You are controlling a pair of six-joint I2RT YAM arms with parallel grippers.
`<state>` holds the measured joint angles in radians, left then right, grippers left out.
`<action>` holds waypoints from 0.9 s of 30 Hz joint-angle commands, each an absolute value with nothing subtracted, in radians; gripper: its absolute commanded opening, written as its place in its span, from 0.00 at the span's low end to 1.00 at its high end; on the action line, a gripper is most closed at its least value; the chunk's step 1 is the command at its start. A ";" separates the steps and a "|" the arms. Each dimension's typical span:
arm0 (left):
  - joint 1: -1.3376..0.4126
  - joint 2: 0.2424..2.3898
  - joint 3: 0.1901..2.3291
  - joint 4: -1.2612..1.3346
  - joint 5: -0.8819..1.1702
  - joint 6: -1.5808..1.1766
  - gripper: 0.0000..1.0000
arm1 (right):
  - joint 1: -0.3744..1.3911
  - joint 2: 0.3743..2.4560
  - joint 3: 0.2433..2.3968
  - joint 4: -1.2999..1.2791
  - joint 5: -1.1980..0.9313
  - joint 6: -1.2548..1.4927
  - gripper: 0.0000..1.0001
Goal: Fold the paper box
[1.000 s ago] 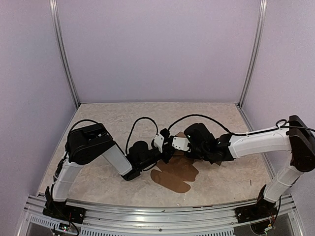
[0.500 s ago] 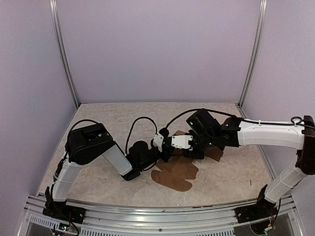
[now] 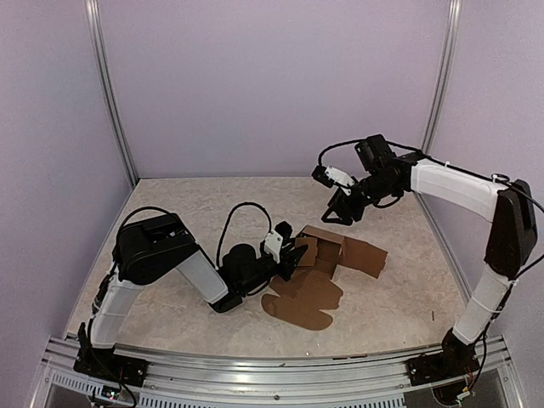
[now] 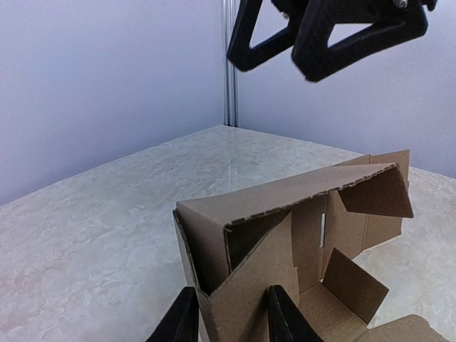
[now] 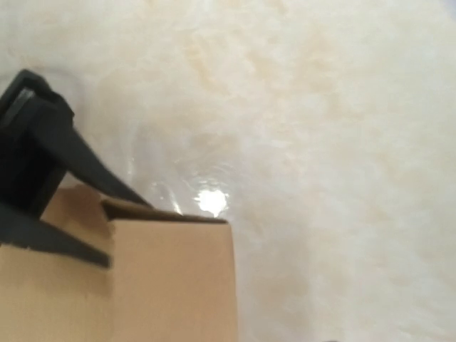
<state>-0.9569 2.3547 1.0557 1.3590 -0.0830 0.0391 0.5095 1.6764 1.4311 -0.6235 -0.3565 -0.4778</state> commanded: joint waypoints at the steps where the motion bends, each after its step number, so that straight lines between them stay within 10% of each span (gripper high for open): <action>1: -0.965 2.372 1.039 1.355 -0.087 0.069 0.32 | 0.418 1.826 1.493 -0.705 -0.624 -0.359 0.60; 6: -0.966 2.365 1.037 1.345 -0.093 0.078 0.33 | 0.374 1.969 1.579 -0.818 -0.775 -0.371 0.72; 27: -0.990 2.407 1.114 1.224 -0.169 0.135 0.42 | 0.372 1.972 1.456 -0.774 -0.831 -0.315 0.55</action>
